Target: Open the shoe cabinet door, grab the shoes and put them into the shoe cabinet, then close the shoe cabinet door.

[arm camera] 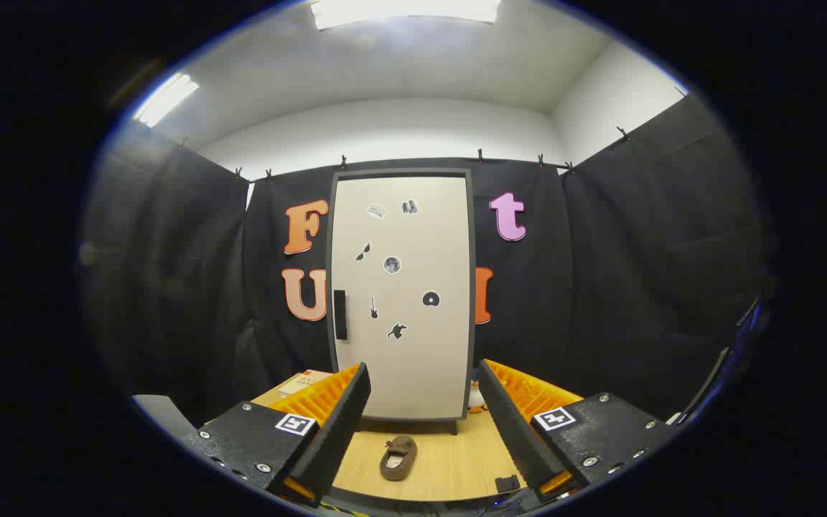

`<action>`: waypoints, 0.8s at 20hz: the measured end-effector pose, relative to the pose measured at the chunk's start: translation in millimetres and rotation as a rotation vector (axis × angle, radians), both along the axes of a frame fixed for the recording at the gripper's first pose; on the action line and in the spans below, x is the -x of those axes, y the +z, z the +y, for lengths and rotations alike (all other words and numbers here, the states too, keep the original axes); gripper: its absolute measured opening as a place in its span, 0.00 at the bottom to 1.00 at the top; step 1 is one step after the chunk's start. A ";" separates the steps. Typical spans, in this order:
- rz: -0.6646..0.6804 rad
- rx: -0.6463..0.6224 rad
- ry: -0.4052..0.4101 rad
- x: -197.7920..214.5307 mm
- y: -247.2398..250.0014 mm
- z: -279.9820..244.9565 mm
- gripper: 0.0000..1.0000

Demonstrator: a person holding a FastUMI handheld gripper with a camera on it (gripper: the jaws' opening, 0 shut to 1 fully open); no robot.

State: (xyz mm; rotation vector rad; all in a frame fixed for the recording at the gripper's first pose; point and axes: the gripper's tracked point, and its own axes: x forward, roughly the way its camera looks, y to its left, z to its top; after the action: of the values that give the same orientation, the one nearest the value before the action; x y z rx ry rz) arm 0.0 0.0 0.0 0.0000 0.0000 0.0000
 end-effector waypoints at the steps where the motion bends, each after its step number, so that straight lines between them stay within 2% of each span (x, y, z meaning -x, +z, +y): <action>1: 0.004 0.003 -0.001 -1.1 -1.0 1.2 0.95; 16: 0.015 0.005 0.008 -2.5 -4.8 1.7 0.95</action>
State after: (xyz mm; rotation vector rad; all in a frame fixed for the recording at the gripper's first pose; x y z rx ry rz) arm 2.5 1.7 -4.8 -0.0045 0.0153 0.0083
